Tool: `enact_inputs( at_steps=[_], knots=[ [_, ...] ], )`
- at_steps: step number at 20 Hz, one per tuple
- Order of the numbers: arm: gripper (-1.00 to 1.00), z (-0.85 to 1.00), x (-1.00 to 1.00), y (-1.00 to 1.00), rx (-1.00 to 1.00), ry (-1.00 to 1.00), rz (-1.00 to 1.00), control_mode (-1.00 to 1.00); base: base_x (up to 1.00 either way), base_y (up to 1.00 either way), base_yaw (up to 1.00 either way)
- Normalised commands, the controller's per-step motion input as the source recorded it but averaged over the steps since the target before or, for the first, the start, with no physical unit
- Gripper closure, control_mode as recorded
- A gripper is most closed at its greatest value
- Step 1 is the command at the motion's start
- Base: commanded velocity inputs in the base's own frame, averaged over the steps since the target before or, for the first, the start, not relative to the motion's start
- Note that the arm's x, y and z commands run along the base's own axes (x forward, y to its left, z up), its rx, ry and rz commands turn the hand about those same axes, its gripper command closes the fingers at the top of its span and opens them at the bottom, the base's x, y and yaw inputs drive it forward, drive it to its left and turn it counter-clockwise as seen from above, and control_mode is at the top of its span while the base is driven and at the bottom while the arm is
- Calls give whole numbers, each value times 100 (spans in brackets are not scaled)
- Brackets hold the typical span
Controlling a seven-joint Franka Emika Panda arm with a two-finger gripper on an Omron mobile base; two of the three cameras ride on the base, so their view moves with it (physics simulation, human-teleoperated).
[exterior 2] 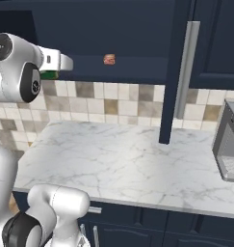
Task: Pick up the bar soap and sponge from the sink, and place them back in the cabinet, and close the cabinet doors.
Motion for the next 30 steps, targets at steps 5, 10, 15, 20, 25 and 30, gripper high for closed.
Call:
enact_inputs(
  at_steps=[5, 10, 15, 20, 25, 30],
  knots=[
    [100, 0, 25, 1, 0, 0, 1, -100, 0, 0, 0],
    [100, 0, 22, 1, 0, 0, 1, -100, 0, 0, 0],
    [100, 0, 24, 3, 0, 0, 0, -100, 0, 0, 0],
    [100, 0, 22, 3, 0, 0, 0, -100, 0, 0, 0],
    [100, -2, 21, 7, 0, 0, 0, -100, 0, 0, 0],
    [100, 0, 21, 9, 0, 0, 0, -100, 0, 0, 0]
  ],
)
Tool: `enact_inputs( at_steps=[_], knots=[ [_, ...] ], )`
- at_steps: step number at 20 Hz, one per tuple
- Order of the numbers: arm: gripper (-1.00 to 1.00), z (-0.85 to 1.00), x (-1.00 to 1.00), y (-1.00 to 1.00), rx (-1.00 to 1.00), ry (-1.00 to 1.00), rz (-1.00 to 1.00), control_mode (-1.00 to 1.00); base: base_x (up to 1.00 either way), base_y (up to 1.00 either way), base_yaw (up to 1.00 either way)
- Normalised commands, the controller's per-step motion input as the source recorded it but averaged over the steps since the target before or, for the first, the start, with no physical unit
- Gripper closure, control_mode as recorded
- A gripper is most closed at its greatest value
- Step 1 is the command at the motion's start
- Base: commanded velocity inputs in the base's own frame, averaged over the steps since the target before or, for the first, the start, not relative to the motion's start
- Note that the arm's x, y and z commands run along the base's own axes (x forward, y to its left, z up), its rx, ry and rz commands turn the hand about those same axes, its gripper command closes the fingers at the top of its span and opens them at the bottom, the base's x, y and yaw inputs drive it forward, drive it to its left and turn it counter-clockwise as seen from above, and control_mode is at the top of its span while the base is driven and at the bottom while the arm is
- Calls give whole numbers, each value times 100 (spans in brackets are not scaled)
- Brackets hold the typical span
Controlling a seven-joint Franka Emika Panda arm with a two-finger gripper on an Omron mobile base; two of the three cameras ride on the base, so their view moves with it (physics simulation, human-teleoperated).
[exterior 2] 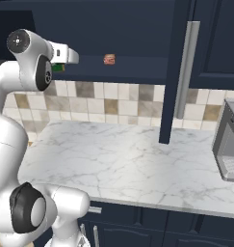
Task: Pick up the bar soap and sponge from the sink, and place them back in the cabinet, and close the cabinet doors.
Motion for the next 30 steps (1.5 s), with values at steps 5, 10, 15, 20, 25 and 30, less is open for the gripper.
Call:
enact_inputs(
  at_steps=[5, 10, 15, 20, 25, 30],
  knots=[
    [100, -1, 15, 5, 0, 0, 1, -100, 0, 0, 0],
    [100, 0, 11, 0, 0, 1, 2, -100, 0, 0, 0],
    [100, -1, 10, 0, 0, 2, 2, -100, 0, 0, 0],
    [100, -7, 11, 0, 0, 0, 1, -100, 0, 0, 0],
    [100, -13, 17, 0, 0, 0, 1, -100, 0, 0, 0],
    [100, -6, 19, 0, 0, 0, 1, -100, 0, 0, 0]
  ],
)
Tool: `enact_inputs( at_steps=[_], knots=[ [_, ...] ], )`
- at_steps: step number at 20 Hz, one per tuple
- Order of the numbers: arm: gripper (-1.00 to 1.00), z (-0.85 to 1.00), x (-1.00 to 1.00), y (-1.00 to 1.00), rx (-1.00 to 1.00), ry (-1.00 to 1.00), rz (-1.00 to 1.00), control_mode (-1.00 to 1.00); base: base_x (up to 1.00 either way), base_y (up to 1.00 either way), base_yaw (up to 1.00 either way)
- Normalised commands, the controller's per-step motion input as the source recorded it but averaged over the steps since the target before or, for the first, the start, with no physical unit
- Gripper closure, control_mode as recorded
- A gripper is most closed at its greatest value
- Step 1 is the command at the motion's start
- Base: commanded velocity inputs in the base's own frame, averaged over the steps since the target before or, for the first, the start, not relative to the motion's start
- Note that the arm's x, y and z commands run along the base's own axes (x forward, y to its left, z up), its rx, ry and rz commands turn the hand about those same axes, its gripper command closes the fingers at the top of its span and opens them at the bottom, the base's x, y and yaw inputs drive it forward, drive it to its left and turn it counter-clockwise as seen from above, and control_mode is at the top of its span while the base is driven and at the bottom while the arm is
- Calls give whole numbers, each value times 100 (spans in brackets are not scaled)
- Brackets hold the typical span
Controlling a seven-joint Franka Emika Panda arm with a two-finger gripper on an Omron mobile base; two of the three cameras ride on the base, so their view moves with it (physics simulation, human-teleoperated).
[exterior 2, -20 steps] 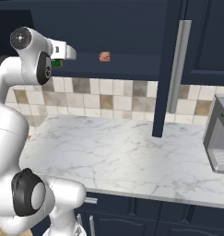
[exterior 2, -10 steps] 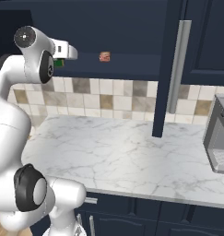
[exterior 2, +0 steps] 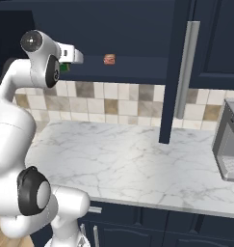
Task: Pick up the bar soap and sponge from the sink, and place them back in the cabinet, and close the cabinet doors.
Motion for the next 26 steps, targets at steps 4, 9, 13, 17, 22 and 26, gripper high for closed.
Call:
enact_inputs(
  at_steps=[4, 9, 13, 17, 22, 26],
  knots=[
    [100, -4, 22, 0, 0, 0, 0, -100, 0, 0, 0],
    [100, -3, 21, 0, 0, 0, 0, -100, 0, 0, 0],
    [100, -5, 31, 0, 0, 0, 1, -100, 0, 0, 0],
    [100, -12, 30, 0, 0, 0, 0, -100, 0, 0, 0],
    [100, -12, 28, 0, 0, 0, 1, -100, 0, 0, 0],
    [100, -11, 29, 1, 0, 0, 1, -100, 0, 0, 0]
  ],
)
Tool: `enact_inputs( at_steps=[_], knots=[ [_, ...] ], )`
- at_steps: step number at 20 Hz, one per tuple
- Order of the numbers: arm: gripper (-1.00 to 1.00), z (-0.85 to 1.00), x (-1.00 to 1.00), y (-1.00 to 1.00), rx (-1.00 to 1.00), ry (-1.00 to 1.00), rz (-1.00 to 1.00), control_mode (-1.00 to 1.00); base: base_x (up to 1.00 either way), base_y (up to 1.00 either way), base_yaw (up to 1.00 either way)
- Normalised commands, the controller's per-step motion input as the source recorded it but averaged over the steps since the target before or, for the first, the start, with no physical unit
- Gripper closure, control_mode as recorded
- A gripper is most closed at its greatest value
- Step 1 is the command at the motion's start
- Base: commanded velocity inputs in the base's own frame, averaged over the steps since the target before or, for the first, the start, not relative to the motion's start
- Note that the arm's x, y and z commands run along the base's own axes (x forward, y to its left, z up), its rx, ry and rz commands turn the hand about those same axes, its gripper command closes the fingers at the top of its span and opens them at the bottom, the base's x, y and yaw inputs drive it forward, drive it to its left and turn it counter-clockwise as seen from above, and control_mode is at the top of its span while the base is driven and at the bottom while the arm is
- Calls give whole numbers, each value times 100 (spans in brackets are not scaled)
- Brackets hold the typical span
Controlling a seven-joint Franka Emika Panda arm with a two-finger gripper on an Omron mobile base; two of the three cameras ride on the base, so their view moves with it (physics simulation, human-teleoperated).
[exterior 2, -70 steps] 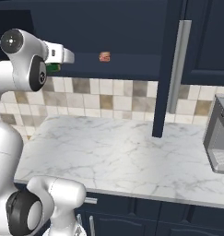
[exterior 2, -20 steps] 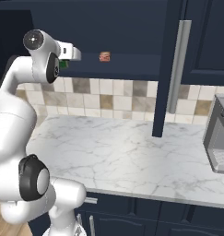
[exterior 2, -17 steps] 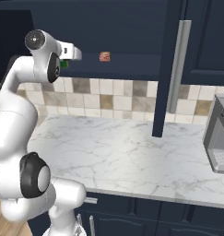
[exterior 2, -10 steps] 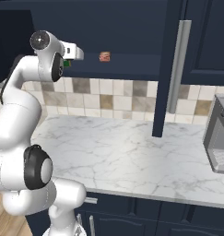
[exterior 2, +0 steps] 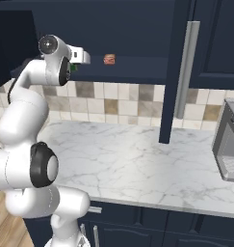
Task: Pick up the bar soap and sponge from the sink, and place them back in the cabinet, and close the cabinet doors.
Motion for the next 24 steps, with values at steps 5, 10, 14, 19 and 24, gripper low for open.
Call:
enact_inputs(
  at_steps=[5, 10, 14, 19, 24],
  knots=[
    [100, -9, 22, 1, 0, 0, 1, -100, 0, 0, 0],
    [100, -2, 14, 0, 0, 0, 1, -100, 0, 0, 0],
    [100, -6, 9, 4, 0, 1, 1, -100, 0, 0, 0],
    [100, -9, 6, 3, 0, 0, 1, -100, 0, 0, 0],
    [100, 0, 0, 1, 0, 0, 2, -100, 0, 0, 0]
  ],
)
